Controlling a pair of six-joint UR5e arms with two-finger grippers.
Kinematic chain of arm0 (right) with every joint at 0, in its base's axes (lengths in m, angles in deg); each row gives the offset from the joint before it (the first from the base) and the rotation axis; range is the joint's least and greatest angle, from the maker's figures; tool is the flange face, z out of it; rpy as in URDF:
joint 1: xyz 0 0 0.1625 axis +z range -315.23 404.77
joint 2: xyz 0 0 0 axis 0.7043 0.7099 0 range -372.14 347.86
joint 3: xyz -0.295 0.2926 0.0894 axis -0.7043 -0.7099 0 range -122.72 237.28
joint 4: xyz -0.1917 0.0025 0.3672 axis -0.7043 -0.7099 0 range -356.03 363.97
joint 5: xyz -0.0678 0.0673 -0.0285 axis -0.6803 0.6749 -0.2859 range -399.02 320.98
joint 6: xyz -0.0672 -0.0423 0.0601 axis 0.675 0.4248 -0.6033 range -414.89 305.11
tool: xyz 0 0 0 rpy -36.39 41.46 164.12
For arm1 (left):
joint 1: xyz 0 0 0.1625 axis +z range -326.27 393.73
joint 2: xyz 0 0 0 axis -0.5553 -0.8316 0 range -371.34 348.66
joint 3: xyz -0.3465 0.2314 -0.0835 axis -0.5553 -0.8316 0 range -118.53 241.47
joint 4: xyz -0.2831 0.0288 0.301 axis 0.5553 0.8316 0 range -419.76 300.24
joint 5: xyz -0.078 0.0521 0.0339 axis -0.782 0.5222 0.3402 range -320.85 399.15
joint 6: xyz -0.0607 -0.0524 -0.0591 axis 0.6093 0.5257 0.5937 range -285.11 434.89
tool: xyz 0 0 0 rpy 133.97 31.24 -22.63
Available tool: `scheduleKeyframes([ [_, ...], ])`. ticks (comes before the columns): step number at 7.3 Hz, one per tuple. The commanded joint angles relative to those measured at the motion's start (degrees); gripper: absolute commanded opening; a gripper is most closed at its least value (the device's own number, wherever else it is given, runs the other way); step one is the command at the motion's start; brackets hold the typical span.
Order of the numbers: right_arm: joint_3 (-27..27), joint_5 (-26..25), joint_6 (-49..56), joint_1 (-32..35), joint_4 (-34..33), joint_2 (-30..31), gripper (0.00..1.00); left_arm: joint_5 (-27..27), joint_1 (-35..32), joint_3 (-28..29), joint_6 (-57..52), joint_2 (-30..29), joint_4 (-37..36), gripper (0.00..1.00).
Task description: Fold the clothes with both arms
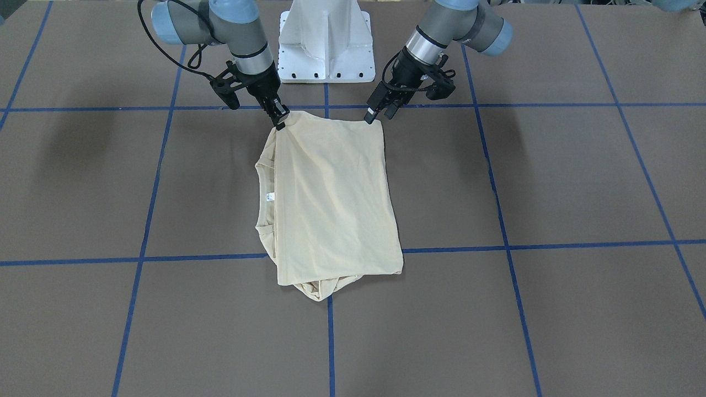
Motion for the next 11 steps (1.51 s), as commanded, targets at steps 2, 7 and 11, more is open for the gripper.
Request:
scheduleKeyframes([
  [2, -0.1, 0.1, 0.0, 0.1, 0.0, 0.0, 0.0, 0.2, 1.8, 2.1, 0.4, -0.5, -0.1, 0.83],
  [7, 0.0, 0.1, 0.0, 0.2, 0.0, 0.0, 0.0, 0.2, 2.0, 3.8, 0.6, -0.9, -0.2, 0.62],
  [11, 0.0, 0.0, 0.0, 0.1, 0.0, -0.1, 0.0, 0.0, 2.2, 4.5, 0.7, -1.1, -0.2, 0.0],
])
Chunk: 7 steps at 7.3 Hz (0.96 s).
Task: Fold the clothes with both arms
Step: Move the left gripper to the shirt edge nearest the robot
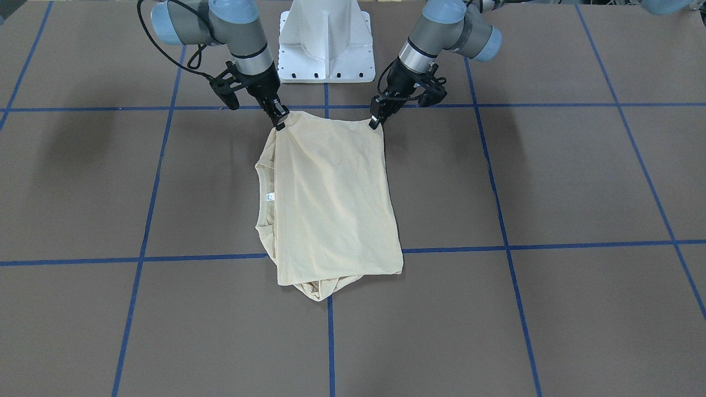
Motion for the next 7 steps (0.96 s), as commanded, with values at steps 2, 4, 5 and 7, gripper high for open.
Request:
scheduleKeyframes([
  [2, 0.4, -0.1, 0.0, 0.0, 0.0, 0.1, 0.0, -2.5, 0.0, -0.9, -0.2, 0.0, 0.0, 0.0],
  [4, 3.8, -0.1, -0.9, 0.0, 0.0, 2.3, 0.0, -5.1, 0.0, -7.8, 0.1, 1.7, -0.2, 0.0],
  [5, 8.1, -0.1, -1.1, -0.1, -0.1, 4.7, 0.0, -6.7, 0.0, -12.0, 3.0, 3.1, -1.0, 0.0],
  [7, 11.2, 0.5, -1.0, 0.7, -0.2, 5.1, 0.0, -6.8, -0.8, -16.8, 5.4, 2.0, -7.2, 0.0],
])
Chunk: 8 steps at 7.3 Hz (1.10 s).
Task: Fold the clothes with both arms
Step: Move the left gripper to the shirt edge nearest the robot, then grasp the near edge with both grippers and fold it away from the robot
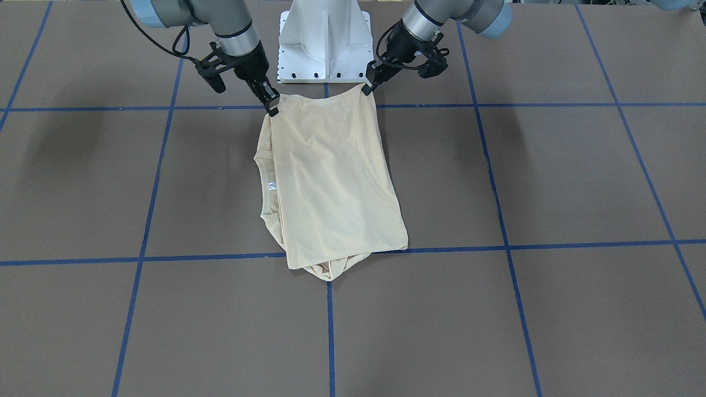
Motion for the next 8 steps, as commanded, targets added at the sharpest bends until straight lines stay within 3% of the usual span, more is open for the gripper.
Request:
scheduleKeyframes([
  [1, 1.1, 2.0, 0.4, 4.9, -1.3, -1.1, 0.0, -0.3, -3.2, -2.6, 0.5, -0.8, -3.3, 0.0],
  [3, -7.7, 10.5, 1.0, 12.7, -1.5, -8.6, 0.0, -2.8, -9.0, 0.0, -0.4, -3.4, -4.8, 0.0],
  [6, -15.4, 12.2, 4.2, 17.6, -1.5, -14.4, 0.0, -5.8, -17.3, 8.9, -4.2, -10.0, -6.1, 0.0],
  [8, -21.1, 12.4, 7.1, 18.6, -1.4, -18.0, 0.0, -8.1, -20.5, 12.7, -8.8, -11.2, -5.9, 0.0],
])
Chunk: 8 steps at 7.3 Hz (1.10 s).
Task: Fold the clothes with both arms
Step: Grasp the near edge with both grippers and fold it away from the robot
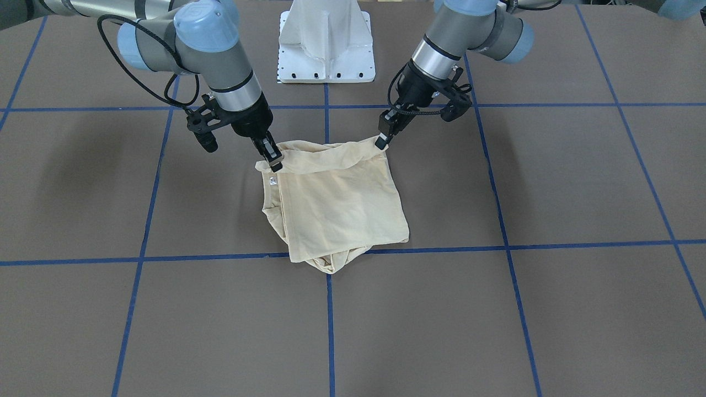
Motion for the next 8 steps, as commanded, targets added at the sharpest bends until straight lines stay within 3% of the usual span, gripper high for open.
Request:
scheduleKeyframes([
  [1, -6.1, 0.6, 2.8, 1.4, 0.2, -3.6, 0.0, -1.0, -2.9, 3.7, -3.5, -1.2, 0.3, 0.0],
  [8, -21.0, 3.9, 10.7, 5.7, 0.7, -12.6, 0.0, -0.7, -7.2, 16.5, -5.7, -6.7, 3.6, 0.0],
])
